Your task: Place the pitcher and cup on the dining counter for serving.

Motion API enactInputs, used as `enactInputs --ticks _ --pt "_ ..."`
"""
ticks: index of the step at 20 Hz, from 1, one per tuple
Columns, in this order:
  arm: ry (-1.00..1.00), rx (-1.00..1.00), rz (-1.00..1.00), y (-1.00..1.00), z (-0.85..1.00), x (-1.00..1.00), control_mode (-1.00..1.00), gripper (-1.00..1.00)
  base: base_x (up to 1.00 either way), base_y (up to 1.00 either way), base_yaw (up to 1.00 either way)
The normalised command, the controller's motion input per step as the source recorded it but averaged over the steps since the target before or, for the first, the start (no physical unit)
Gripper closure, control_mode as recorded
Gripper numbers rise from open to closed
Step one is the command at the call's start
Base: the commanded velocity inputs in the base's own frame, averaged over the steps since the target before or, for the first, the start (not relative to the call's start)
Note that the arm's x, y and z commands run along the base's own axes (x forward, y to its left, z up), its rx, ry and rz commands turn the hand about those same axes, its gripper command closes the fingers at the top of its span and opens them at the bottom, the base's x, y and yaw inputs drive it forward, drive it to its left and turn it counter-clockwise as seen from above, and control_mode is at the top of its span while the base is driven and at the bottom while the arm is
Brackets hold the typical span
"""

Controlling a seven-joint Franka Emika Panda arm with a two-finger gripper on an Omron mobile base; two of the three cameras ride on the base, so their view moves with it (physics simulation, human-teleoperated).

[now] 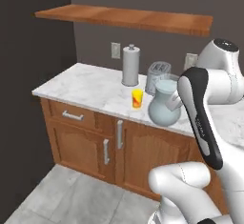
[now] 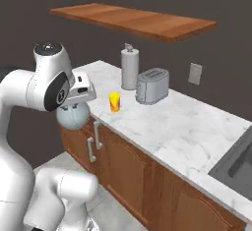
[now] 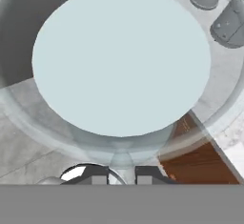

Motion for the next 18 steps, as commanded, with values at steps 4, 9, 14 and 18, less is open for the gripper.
enactInputs --ticks 4,9,14,18 --pt "0.00 0.00 0.00 0.00 0.00 0.00 1.00 1.00 -0.34 0.00 1.00" --pt "0.00 0.00 0.00 0.00 0.00 0.00 1.00 1.00 -0.23 0.00 0.99" --pt "0.00 0.00 0.00 0.00 0.00 0.00 1.00 1.00 -0.18 0.00 0.98" --pt "0.00 0.00 0.00 0.00 0.00 0.00 1.00 1.00 -0.09 0.00 0.97"
